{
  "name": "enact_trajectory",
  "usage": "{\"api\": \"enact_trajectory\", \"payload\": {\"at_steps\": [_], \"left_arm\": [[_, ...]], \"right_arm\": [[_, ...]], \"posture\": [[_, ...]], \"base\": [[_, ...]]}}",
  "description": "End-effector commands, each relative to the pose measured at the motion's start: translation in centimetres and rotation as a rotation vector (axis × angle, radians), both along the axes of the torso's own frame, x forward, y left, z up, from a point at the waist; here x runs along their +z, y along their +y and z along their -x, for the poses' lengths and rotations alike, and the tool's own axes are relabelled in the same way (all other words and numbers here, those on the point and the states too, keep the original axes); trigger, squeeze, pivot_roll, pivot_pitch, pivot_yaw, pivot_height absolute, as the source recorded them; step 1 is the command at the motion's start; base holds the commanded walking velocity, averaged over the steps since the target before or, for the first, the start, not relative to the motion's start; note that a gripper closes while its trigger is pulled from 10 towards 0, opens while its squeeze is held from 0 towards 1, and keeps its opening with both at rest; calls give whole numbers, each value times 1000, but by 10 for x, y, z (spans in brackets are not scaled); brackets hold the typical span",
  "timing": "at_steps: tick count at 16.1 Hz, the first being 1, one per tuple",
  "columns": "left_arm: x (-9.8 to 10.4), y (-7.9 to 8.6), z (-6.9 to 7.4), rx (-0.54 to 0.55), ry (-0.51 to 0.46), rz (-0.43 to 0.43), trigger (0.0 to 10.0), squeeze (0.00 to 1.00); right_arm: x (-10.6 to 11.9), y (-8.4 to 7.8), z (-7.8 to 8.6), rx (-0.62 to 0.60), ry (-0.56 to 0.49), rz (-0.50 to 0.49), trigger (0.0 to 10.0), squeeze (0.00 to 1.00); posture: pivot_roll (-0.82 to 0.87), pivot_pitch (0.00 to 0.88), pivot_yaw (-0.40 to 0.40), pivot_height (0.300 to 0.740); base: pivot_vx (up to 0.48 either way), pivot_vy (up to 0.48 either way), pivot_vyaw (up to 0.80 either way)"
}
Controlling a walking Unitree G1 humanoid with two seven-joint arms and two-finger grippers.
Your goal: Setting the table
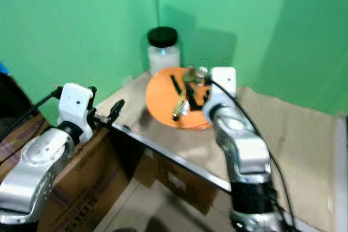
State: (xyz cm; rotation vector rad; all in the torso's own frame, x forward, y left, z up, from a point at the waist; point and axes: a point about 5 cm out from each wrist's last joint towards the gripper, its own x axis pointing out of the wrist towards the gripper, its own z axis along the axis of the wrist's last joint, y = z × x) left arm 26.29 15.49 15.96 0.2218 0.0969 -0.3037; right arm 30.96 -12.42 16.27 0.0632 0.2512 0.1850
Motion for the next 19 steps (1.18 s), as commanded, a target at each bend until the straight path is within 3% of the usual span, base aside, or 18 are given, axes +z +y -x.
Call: {"api": "enact_trajectory", "payload": {"at_steps": [1,2,3,4,6,12,19], "left_arm": [[3,1,-1,-4,-8,-6,10000,984],[4,-3,-2,-59,-9,1,10000,898],[4,-5,-3,-80,-7,-2,10000,886],[4,-8,-3,-139,9,-8,10000,784],[1,-15,3,-288,65,-23,10000,722],[-4,-19,13,-424,129,-40,10000,682],[-6,-18,20,-461,153,-53,10000,682]], "right_arm": [[1,2,-4,-2,15,13,10000,0],[0,0,-11,-24,43,37,10000,0],[-1,0,-13,-31,54,43,10000,0],[-4,-1,-17,-45,87,67,10000,0],[-8,0,-30,-65,160,104,10000,0],[-7,6,-55,-105,196,53,10000,0],[-9,1,-77,-224,187,90,10000,0]], "posture": [[126,0,56,740],[125,0,55,740],[124,0,53,740],[122,0,52,740],[121,0,53,740],[125,0,48,740],[131,0,41,740]], "base": [[0,0,0],[0,0,0],[0,0,0],[0,0,0],[0,0,0],[0,0,0],[0,0,0]]}}
